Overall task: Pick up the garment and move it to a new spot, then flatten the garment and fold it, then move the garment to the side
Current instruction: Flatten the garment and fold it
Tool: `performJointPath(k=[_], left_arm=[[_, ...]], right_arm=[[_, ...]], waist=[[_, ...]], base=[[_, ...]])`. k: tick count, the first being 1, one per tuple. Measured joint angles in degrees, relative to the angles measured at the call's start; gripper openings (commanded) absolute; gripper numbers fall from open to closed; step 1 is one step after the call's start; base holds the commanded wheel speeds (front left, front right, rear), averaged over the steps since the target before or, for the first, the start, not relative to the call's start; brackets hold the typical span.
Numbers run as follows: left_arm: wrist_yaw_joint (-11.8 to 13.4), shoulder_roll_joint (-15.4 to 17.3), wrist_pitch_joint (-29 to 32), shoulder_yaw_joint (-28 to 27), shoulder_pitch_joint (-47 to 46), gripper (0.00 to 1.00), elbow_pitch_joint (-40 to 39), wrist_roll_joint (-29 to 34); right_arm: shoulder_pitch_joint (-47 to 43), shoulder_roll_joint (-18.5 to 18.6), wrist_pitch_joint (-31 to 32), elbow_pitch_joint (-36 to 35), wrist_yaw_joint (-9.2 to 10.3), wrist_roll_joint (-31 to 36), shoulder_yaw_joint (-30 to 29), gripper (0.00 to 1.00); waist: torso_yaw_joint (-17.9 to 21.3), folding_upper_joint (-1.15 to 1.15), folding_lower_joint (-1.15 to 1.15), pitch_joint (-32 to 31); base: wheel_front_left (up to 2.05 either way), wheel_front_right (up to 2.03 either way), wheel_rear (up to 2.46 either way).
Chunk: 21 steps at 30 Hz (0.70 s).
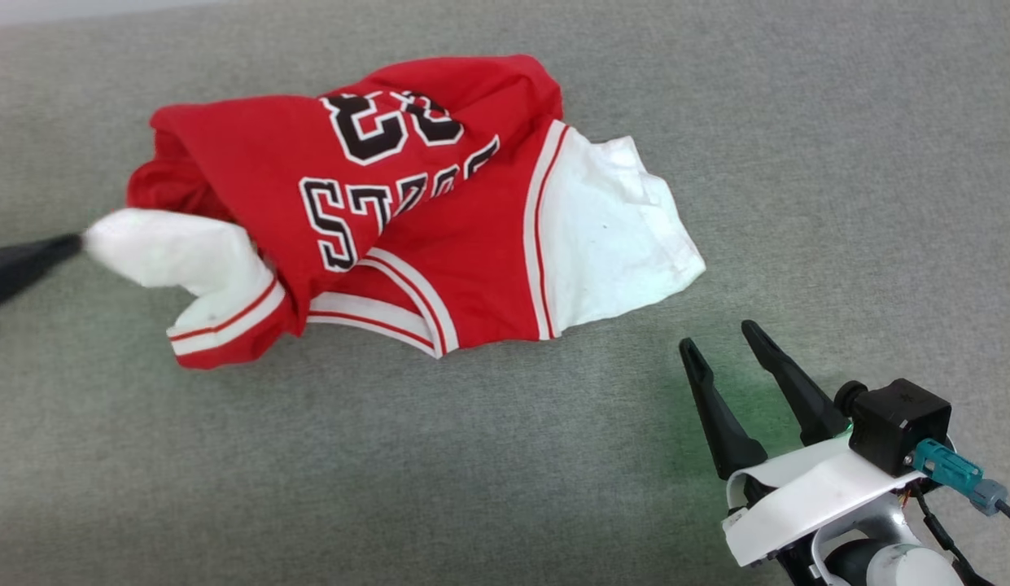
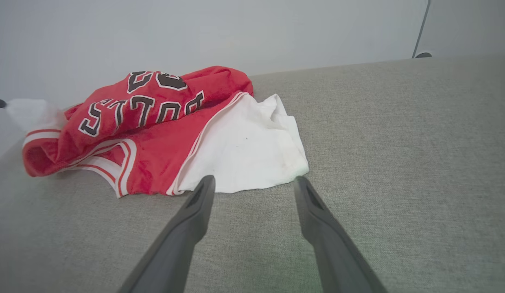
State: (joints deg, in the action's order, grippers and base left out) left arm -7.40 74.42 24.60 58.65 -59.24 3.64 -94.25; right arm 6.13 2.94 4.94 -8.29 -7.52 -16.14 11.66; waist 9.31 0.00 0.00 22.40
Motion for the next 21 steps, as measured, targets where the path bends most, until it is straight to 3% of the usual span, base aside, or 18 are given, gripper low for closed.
performJointPath(k=[7, 9, 16, 21], left_arm=[[0.0, 4.14, -0.31, 1.26, 1.87, 0.0, 9.0, 4.05], [0.0, 3.69, -0.4, 1.31, 2.4, 0.0, 11.01, 2.57], [-0.14, 3.69, -4.48, 2.3, 2.57, 0.0, 19.7, 9.6], [-0.09, 0.0, -7.01, 3.43, 3.54, 0.0, 26.97, 11.28]], right_arm=[[0.04, 0.0, 0.38, -0.09, 0.0, 0.01, 0.1, 1.0], [0.03, 0.0, 0.37, -0.08, 0.0, 0.01, 0.04, 1.0], [-0.04, 0.01, 0.4, -0.48, 0.0, 0.12, -0.3, 1.0], [-0.86, 0.02, 0.76, -0.75, 0.0, 0.18, -0.94, 1.0]], waist=[[-0.6, 0.0, 0.0, -0.17], [-0.63, 0.0, 0.0, -0.08], [-0.11, 0.0, 0.0, 0.2], [-0.31, 0.0, 0.0, 0.0]], base=[[0.0, 0.0, 0.0], [0.0, 0.0, 0.0], [0.0, 0.0, 0.0], [0.0, 0.0, 0.0]])
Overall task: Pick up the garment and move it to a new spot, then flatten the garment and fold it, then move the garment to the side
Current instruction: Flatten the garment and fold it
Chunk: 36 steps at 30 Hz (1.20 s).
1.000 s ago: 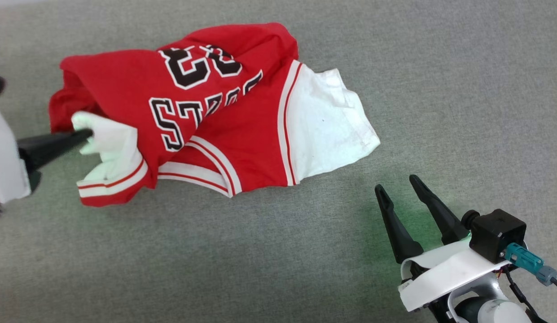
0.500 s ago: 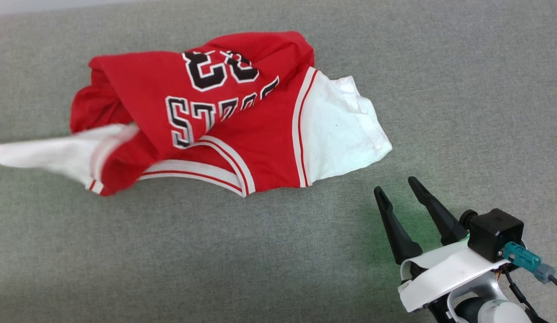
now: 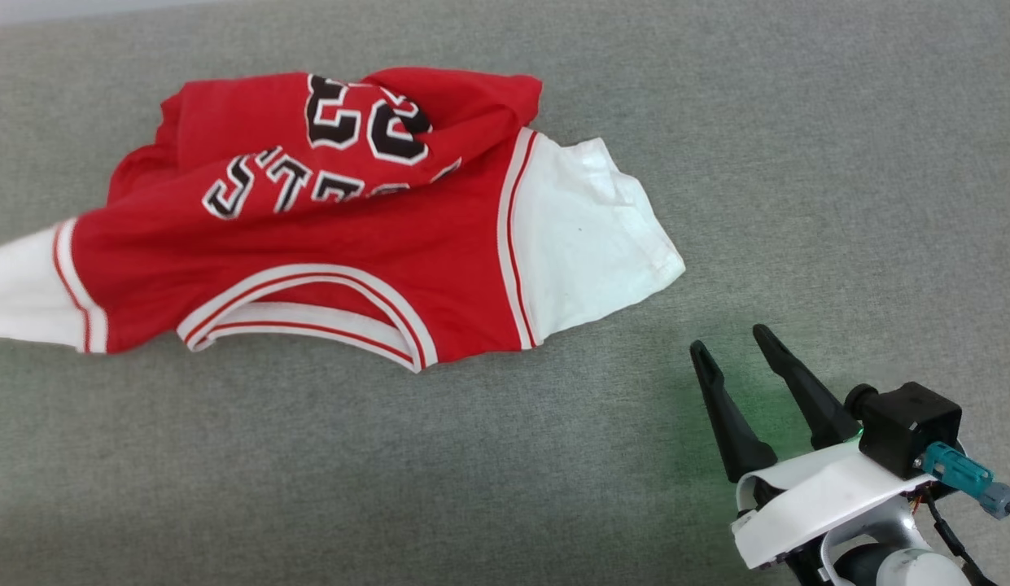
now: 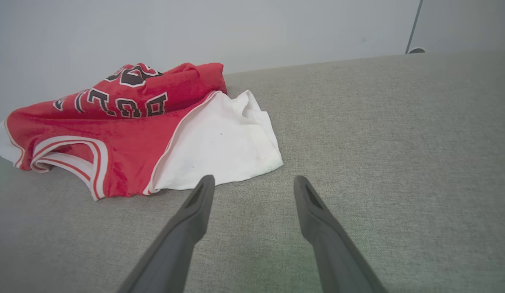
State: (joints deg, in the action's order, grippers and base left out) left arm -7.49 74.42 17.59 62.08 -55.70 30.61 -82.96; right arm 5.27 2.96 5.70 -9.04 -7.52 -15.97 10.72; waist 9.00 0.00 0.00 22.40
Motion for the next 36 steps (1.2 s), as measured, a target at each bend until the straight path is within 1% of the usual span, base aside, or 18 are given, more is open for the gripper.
performJointPath(k=[3, 5, 6, 7, 8, 9, 11, 13, 15, 18, 20, 22, 25, 26, 27, 29, 32, 36], left_arm=[[0.0, -3.97, -0.48, 0.59, 0.91, 0.0, 4.42, -0.35], [-0.01, -6.39, -0.87, 0.49, 1.43, 0.0, 6.38, -2.09], [-0.01, -7.2, -1.03, 0.6, 1.59, 0.03, 7.01, -2.12], [-0.01, -7.71, -1.34, 0.76, 1.69, 0.39, 7.33, -1.94], [-0.01, -8.06, -2.31, 0.78, 1.72, 0.79, 7.75, -1.72], [-0.01, -8.17, -3.54, 0.77, 1.72, 1.0, 8.1, -1.37], [-0.01, -8.18, -6.54, 0.64, 1.72, 1.0, 8.24, -0.15], [-0.01, -8.57, -9.7, -0.2, 1.99, 1.0, 7.23, -0.9], [-0.01, -9.12, -12.7, -0.49, 3.08, 1.0, 5.14, -1.66], [-0.07, -9.58, -18.8, -0.65, 5.47, 1.0, 2.96, -1.4], [-0.05, -10.05, -24.31, -0.97, 6.99, 1.0, 1.6, -0.55], [-0.05, -11.26, -29.71, -1.35, 8.48, 1.0, 0.33, 0.24], [-0.05, -13.77, -32.42, -3.43, 10.9, 1.0, -0.92, 3.02], [0.14, -14.88, -32.48, -5.65, 11.8, 1.0, -1.14, 4.75], [0.88, -16.11, -32.49, -9.51, 12.46, 1.0, -1.64, 7.31], [1.47, -18.79, -32.74, -17.16, 14.69, 1.0, -3.26, 11.95], [2.91, -24.17, -32.72, -27.89, 22.66, 1.0, -6.41, 20.51], [2.53, -29.77, -32.68, -39.77, 31.78, 1.0, -11.82, 29.87]], right_arm=[[0.09, -0.02, 0.76, 0.0, 0.0, 0.56, 0.31, 1.0], [0.29, -0.02, 1.55, -0.03, 0.0, 1.26, 0.62, 1.0], [0.43, -0.01, 2.25, -0.03, 0.0, 2.32, 0.8, 1.0], [0.86, -0.01, 3.12, -0.02, 0.01, 3.65, 1.13, 1.0], [1.57, -0.01, 4.02, -0.1, 0.0, 4.72, 1.49, 1.0], [2.23, -0.01, 5.01, -0.21, 0.0, 5.65, 2.11, 1.0], [3.78, -0.02, 7.4, -0.3, 0.0, 7.86, 3.33, 1.0], [5.41, 0.01, 10.11, -0.26, 0.0, 9.48, 4.57, 1.0], [7.17, 0.89, 12.92, -0.13, 0.0, 10.46, 5.78, 1.0], [9.61, 4.1, 17.46, 0.1, 0.0, 10.46, 7.95, 1.0], [11.18, 6.45, 20.7, 0.33, 0.0, 8.93, 9.55, 1.0], [13.11, 9.73, 24.14, 0.68, 0.0, 7.95, 11.62, 1.0], [16.2, 14.28, 28.47, 0.82, 0.0, 5.15, 14.23, 1.0], [17.22, 15.59, 29.85, 0.97, 0.0, 4.03, 15.07, 1.0], [18.17, 17.05, 31.27, 1.16, 0.0, 2.86, 15.97, 1.0], [20.0, 20.33, 33.57, 1.51, 0.0, 1.15, 18.13, 1.0], [22.38, 24.73, 36.98, 2.22, 0.0, -2.07, 21.03, 1.0], [25.73, 29.31, 39.96, 2.97, 0.0, -5.31, 24.2, 1.0]], waist=[[-0.37, 0.0, 0.0, -0.27], [-0.59, 0.0, 0.0, -0.5], [-0.7, 0.0, 0.0, -0.62], [-0.8, 0.0, 0.0, -0.73], [-0.88, 0.0, 0.0, -0.85], [-0.98, 0.0, 0.0, -0.93], [-1.17, 0.0, 0.0, -1.08], [-1.58, 0.0, 0.0, -1.29], [-2.21, 0.0, 0.0, -1.54], [-3.57, 0.0, 0.0, -1.89], [-4.7, 0.0, 0.0, -2.09], [-5.96, 0.0, 0.0, -2.23], [-8.05, 0.0, 0.0, -2.37], [-8.79, 0.0, 0.0, -2.39], [-9.55, 0.0, 0.0, -2.41], [-11.1, 0.0, 0.0, -2.43], [-13.45, 0.0, 0.0, -2.44], [-16.22, 0.0, 0.0, -2.41]], base=[[0.0, 0.0, 0.0], [0.0, 0.0, 0.0], [0.0, 0.0, 0.0], [0.0, 0.0, 0.0], [0.0, 0.0, 0.0], [0.0, 0.0, 0.0], [0.0, 0.0, 0.0], [0.0, 0.0, 0.0], [0.0, 0.0, 0.0], [0.0, 0.0, 0.0], [0.0, 0.0, 0.0], [0.0, 0.0, 0.0], [0.0, 0.0, 0.0], [0.0, 0.0, 0.0], [0.0, 0.0, 0.0], [0.0, 0.0, 0.0], [0.0, 0.0, 0.0], [0.0, 0.0, 0.0]])
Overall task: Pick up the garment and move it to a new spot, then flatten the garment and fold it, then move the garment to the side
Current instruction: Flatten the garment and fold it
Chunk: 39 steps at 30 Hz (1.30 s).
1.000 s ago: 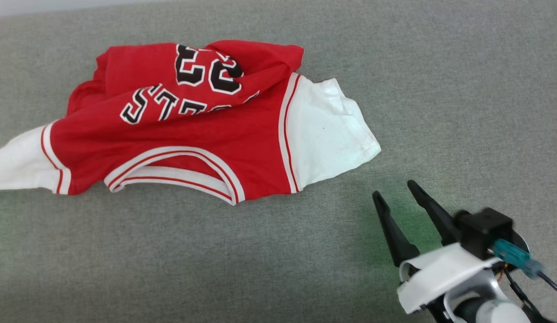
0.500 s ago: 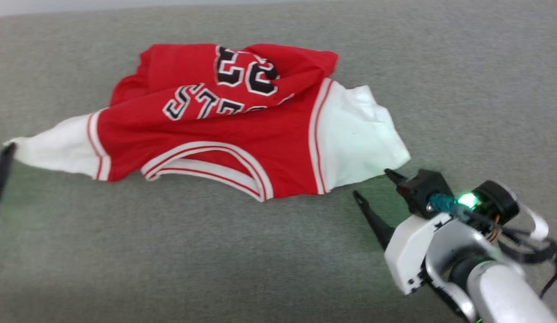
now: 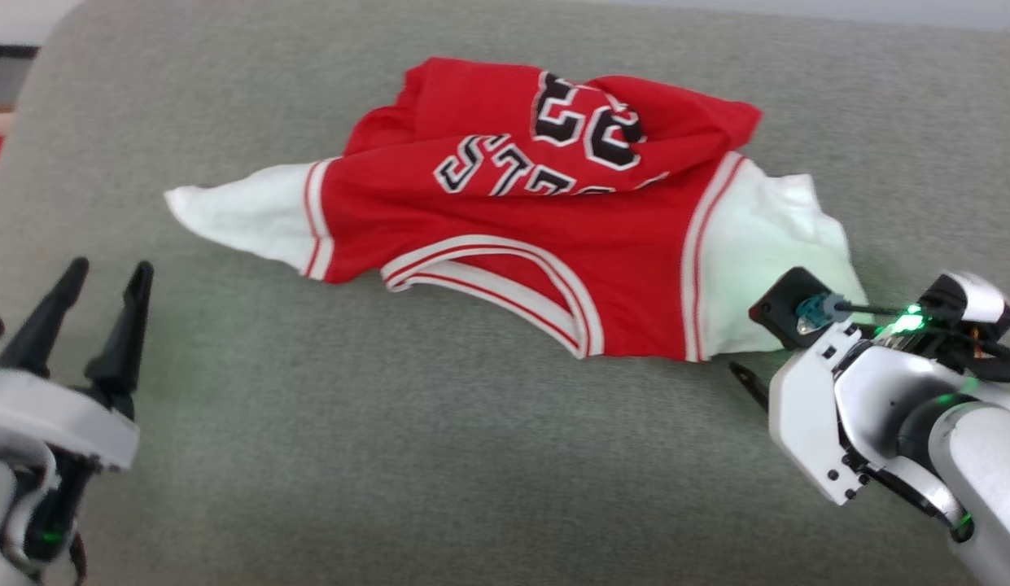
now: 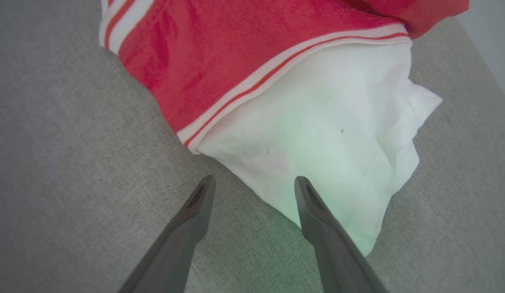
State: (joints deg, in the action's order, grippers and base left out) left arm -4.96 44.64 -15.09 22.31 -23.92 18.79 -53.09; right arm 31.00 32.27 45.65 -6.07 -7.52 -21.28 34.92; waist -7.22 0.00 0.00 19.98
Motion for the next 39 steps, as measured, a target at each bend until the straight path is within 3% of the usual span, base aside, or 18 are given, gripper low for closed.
performJointPath(k=[6, 7, 8, 9, 13, 17, 23, 28, 31, 34, 39], left_arm=[[-1.62, -5.82, 0.0, -10.06, 7.25, 1.0, -3.64, 9.07], [-1.69, -6.38, 0.0, -11.05, 7.6, 1.0, -3.91, 9.91], [-1.91, -6.64, 0.0, -11.63, 7.84, 1.0, -4.0, 10.79], [-2.12, -6.75, 0.0, -12.15, 8.01, 1.0, -3.91, 11.59], [-2.35, -6.08, 0.0, -11.96, 8.15, 1.0, -3.76, 14.38], [-2.42, -0.19, 0.0, -5.06, 5.93, 1.0, -5.05, 14.89], [-2.45, 13.71, 5.84, 14.62, -5.29, 1.0, -8.62, 12.61], [-2.58, 20.64, 11.6, 31.58, -19.63, 1.0, -12.87, 10.03], [-2.59, 22.69, 13.44, 40.68, -28.91, 1.0, -12.69, 11.6], [-2.59, 22.43, 13.33, 47.95, -36.63, 1.0, -11.41, 11.36], [-2.59, 20.73, 13.11, 50.9, -43.24, 1.0, -8.33, 12.98]], right_arm=[[3.02, 3.86, 2.59, 2.79, 0.0, -3.44, 3.96, 1.0], [3.53, 4.05, 2.58, 3.22, 0.0, -3.76, 4.24, 0.95], [4.0, 4.13, 2.38, 3.67, 0.0, -4.0, 4.3, 0.35], [4.34, 4.31, 2.25, 3.98, 0.0, -4.05, 4.53, 0.0], [4.98, 3.72, 1.23, 5.02, 0.0, -5.05, 4.42, 0.0], [5.17, 2.65, 0.34, 5.65, 0.0, -4.93, 3.6, 0.0], [6.84, 0.6, 0.24, 5.41, 0.0, -4.25, 3.25, 0.0], [9.09, -1.07, 0.68, 4.9, -0.01, -3.36, 3.59, 0.0], [10.9, -2.01, 0.89, 4.75, -0.03, -3.08, 4.14, 0.0], [12.28, -3.07, 0.9, 4.75, -0.03, -2.87, 4.52, 0.0], [13.63, -4.36, 0.57, 4.78, -0.09, -2.76, 4.74, 0.0]], waist=[[-3.08, 0.0, 0.0, 0.59], [-3.38, 0.0, 0.0, 0.82], [-3.58, 0.0, 0.0, 1.1], [-3.74, 0.0, 0.0, 1.38], [-3.89, 0.0, 0.0, 2.37], [-3.15, 0.0, 0.0, 2.93], [-1.64, 0.0, 0.0, 4.57], [-0.47, 0.0, 0.0, 7.0], [0.22, 0.0, 0.0, 8.65], [1.04, 0.0, 0.0, 10.05], [2.32, 0.0, 0.0, 11.83]], base=[[0.0, 0.0, 0.0], [0.0, 0.0, 0.0], [0.0, 0.0, 0.0], [0.0, 0.0, 0.0], [0.0, 0.0, 0.0], [0.0, 0.0, 0.0], [0.0, 0.0, 0.0], [0.0, 0.0, 0.0], [0.0, 0.0, 0.0], [0.0, 0.0, 0.0], [0.0, 0.0, 0.0]])
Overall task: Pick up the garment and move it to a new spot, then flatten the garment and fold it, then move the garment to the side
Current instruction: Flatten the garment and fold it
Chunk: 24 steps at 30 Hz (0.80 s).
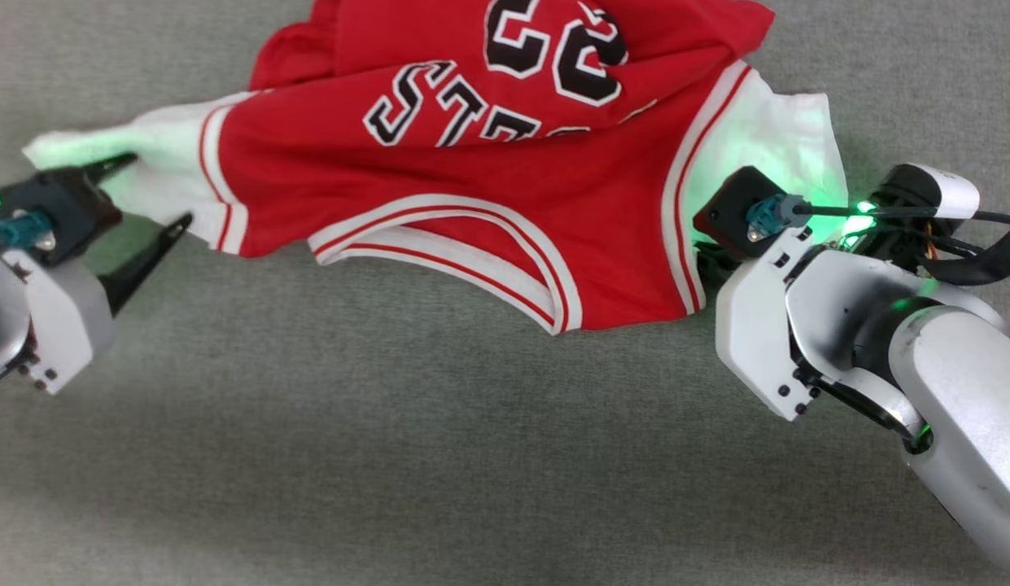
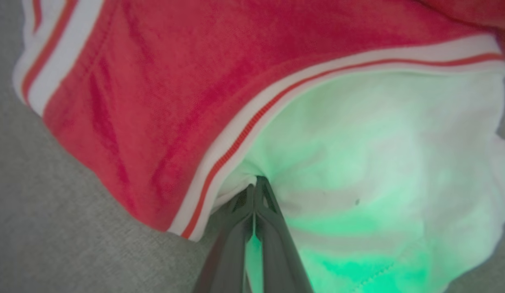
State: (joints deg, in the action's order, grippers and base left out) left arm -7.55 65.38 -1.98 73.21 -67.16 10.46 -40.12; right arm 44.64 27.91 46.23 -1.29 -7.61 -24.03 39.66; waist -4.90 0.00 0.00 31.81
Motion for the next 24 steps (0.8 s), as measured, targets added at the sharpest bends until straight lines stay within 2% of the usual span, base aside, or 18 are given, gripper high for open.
performJointPath(k=[4, 7, 14, 15, 16, 17, 18, 24], left_arm=[[0.0, -1.24, 1.99, 0.18, 2.47, 1.0, 0.29, 0.87], [0.0, -0.56, 3.54, -0.27, 3.14, 1.0, -0.42, 2.31], [-0.03, -1.12, 2.59, -0.34, 2.85, 1.0, 1.44, 2.78], [-0.02, -1.41, 2.37, -0.36, 2.85, 0.85, 1.75, 1.89], [-0.03, -1.68, 2.21, -0.32, 2.85, 0.51, 2.09, 0.82], [-0.05, -2.0, 1.97, -0.26, 2.8, 0.22, 2.43, 0.23], [-0.08, -2.31, 1.77, -0.24, 2.79, 0.0, 2.66, -0.76], [-0.01, -3.19, 0.0, -0.08, 2.9, 0.0, 3.68, -6.83]], right_arm=[[0.59, -0.85, -0.3, -0.04, -0.01, 0.15, 0.04, 0.0], [0.77, -1.42, -0.35, -0.05, -0.01, 0.43, 0.08, 0.0], [1.36, -1.97, -0.43, 0.01, -0.16, 0.64, 0.08, 0.0], [1.43, -2.05, -0.43, 0.07, -0.16, 0.73, 0.07, 0.0], [1.45, -2.16, -0.46, 0.16, -0.16, 0.85, 0.05, 0.0], [1.46, -2.29, -0.67, 0.34, -0.16, 0.87, 0.03, 0.0], [1.46, -2.42, -0.86, 0.46, -0.16, 0.91, 0.0, 0.0], [0.01, -3.28, -3.26, 1.33, -0.15, 0.21, -1.81, 0.0]], waist=[[0.81, 0.0, 0.0, 0.98], [1.32, 0.0, 0.0, 1.51], [1.62, 0.0, 0.0, 2.37], [1.59, 0.0, 0.0, 2.42], [1.58, 0.0, 0.0, 2.44], [1.59, 0.0, 0.0, 2.42], [1.61, 0.0, 0.0, 2.36], [1.86, 0.0, 0.0, 0.91]], base=[[0.0, 0.0, 0.0], [0.0, 0.0, 0.0], [0.0, 0.0, 0.0], [0.0, 0.0, 0.0], [0.0, 0.0, 0.0], [0.0, 0.0, 0.0], [0.0, 0.0, 0.0], [0.0, 0.0, 0.0]])
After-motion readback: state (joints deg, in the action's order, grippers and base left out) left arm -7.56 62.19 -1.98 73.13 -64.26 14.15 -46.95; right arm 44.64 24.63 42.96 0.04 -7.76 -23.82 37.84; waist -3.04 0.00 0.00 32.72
